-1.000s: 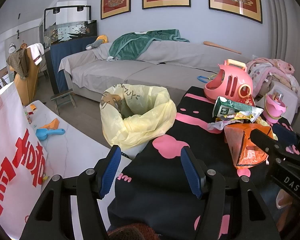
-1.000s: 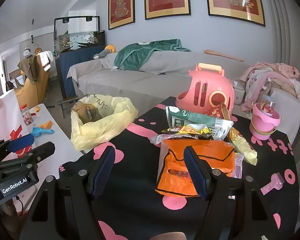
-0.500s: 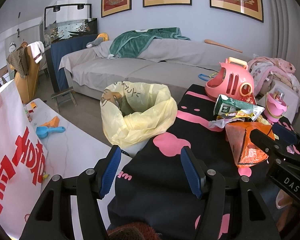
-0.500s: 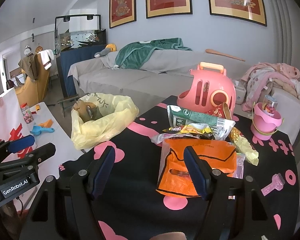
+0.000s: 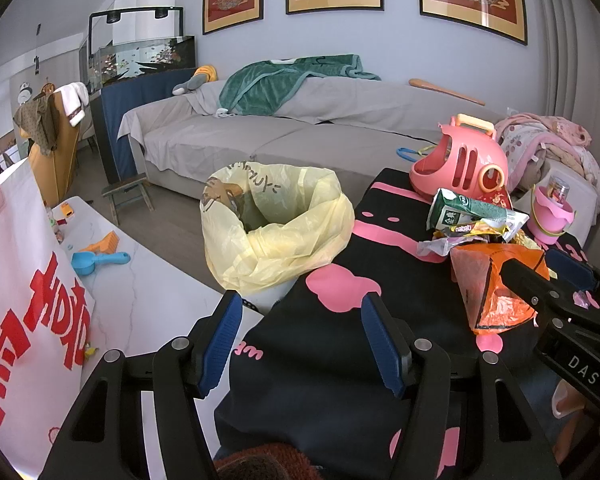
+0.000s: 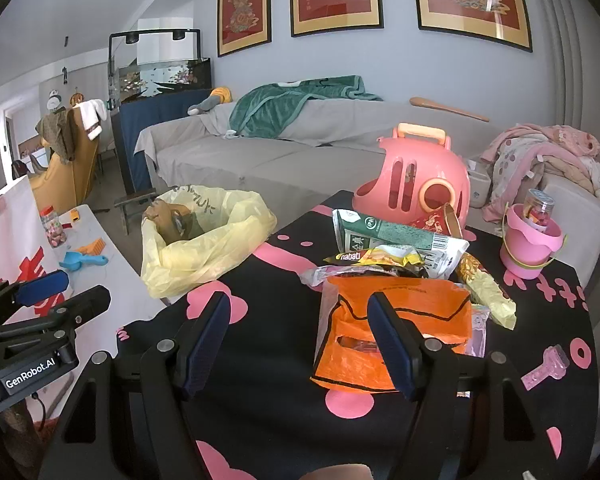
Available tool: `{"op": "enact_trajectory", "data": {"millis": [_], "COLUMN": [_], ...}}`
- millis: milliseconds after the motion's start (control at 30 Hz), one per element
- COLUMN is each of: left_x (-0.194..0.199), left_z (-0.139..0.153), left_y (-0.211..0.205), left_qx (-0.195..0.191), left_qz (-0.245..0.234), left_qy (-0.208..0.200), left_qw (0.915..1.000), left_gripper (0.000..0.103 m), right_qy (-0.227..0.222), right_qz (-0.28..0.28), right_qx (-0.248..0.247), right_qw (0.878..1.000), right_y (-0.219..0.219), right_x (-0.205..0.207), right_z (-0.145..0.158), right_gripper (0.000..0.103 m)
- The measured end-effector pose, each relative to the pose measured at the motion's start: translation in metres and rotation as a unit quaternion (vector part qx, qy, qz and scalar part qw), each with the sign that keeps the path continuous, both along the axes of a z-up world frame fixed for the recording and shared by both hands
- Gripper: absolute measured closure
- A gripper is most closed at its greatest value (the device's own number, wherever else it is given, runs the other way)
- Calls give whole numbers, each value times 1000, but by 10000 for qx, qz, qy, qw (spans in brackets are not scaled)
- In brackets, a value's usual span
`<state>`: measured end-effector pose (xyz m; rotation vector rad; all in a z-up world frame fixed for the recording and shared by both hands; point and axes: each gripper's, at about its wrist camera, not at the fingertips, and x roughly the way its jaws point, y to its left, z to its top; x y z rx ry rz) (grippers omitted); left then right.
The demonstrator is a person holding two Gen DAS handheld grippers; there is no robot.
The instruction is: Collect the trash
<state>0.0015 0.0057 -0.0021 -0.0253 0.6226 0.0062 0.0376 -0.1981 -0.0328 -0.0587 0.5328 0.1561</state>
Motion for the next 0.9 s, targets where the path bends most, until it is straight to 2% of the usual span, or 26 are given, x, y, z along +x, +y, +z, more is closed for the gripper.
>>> {"op": "enact_trajectory", "data": {"millis": [467,600,767,900], "left_x": [0,4,20,35], "left_z": [0,-10,-12,-14], "left_y": [0,-3,-20,-44], "left_qx": [0,24,178,235], "left_qz": [-17,-112,-457,-1007], "left_qy": [4,-31,-99,-130], "left_qw": [10000,9999,9987,9946], "left_gripper": [41,41,41,41], "right_qy": [-5,-58,-172,-175], "right_qz": [-17,-65,-321,-512], "right_qx": [9,153,159,160], "right_qw": [10000,9998,9992,9984], "right_y": [-2,-10,-37,-68], "right_x": [-2,-2,-5,-8], "right_z": [-1,-3,-6,-8], "right_gripper": [35,34,32,32]}}
